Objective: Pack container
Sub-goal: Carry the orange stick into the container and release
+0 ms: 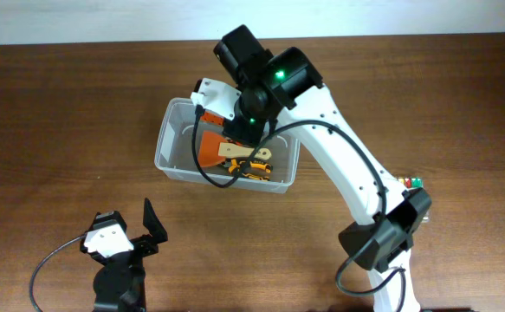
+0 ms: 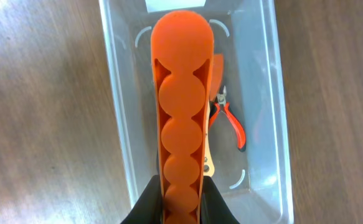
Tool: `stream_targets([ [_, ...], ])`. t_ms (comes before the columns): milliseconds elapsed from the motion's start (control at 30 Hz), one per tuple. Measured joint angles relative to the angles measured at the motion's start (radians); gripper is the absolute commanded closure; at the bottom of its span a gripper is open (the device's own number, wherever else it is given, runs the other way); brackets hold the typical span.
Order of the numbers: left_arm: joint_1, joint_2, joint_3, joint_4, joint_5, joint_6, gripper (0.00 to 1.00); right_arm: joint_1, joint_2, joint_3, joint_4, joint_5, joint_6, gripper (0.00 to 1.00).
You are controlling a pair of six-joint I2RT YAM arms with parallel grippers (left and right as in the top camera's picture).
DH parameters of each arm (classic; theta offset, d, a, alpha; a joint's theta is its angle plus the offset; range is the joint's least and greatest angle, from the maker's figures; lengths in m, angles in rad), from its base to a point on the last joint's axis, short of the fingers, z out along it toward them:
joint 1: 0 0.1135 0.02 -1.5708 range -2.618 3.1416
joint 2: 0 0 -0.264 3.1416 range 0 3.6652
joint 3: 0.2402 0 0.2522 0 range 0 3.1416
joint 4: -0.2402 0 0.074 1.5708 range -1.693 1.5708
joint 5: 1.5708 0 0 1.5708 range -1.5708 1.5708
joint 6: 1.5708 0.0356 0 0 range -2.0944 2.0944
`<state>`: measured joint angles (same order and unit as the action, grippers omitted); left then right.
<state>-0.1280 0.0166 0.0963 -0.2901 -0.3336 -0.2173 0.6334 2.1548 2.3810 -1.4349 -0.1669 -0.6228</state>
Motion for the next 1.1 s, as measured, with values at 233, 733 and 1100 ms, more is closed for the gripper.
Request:
stream_targets([
  [233, 0.0, 0.0, 0.0, 0.0, 0.0, 0.0, 0.01, -0.003, 0.058, -0.214, 0.156, 0.0, -0.01, 0.96],
  [733, 0.0, 0.0, 0.0, 0.0, 0.0, 0.0, 0.01, -0.005, 0.094, -0.459, 0.274, -0.002, 0.004, 0.19],
  [1100, 0.0, 0.0, 0.0, 0.0, 0.0, 0.0, 0.01, -0.036, 0.093, -0.077, -0.085, 0.027, 0.233, 0.16],
])
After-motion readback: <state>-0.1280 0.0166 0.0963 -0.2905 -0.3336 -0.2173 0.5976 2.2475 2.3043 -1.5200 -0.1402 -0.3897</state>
